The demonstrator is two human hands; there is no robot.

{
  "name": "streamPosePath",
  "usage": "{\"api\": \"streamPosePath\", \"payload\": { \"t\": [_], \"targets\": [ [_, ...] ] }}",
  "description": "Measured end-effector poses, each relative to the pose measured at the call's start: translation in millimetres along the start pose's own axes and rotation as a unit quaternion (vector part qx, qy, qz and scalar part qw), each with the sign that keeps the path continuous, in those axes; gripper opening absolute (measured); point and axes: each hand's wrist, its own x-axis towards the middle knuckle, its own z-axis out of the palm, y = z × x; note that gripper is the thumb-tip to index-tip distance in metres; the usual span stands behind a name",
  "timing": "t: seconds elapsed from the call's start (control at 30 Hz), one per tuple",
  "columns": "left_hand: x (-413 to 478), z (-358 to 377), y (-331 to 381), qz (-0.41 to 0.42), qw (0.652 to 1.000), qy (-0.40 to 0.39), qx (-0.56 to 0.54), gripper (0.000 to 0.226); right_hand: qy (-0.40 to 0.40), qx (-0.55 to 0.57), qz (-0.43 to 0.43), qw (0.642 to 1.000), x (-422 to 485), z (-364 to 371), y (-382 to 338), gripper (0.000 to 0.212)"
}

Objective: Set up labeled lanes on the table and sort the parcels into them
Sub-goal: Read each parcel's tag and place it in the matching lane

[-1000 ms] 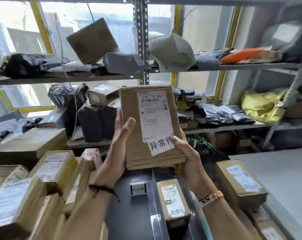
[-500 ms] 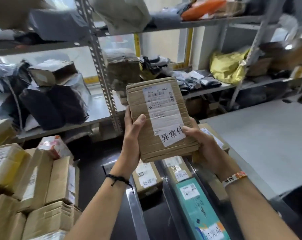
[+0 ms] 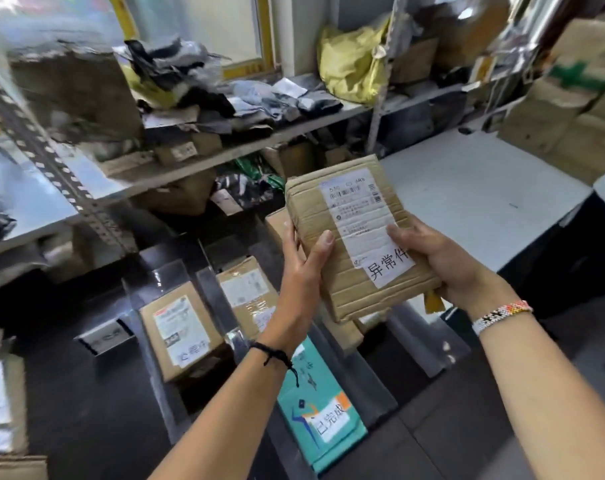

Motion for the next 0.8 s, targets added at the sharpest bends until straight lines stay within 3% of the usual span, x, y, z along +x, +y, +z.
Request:
{"api": "streamPosePath", "payload": {
  "t": [0.23, 0.53, 0.8],
  "targets": [
    [-10, 17, -48, -0.136, 0.964, 0.029, 0.228, 0.057, 0.038, -0.054, 0.094, 0.993, -17, -56, 27, 0.039],
    [-4, 2, -74, -0.197, 0.933, 0.095, 0.286, 0.043, 0.014, -0.081, 0.205, 0.975, 14, -67, 66, 0.033],
    [-1, -12, -71, -0.200, 0.906, 0.118, 0.352, 0.045, 0.027, -0.107, 0.234, 0.966, 49, -63, 102, 0.032]
  ]
}}
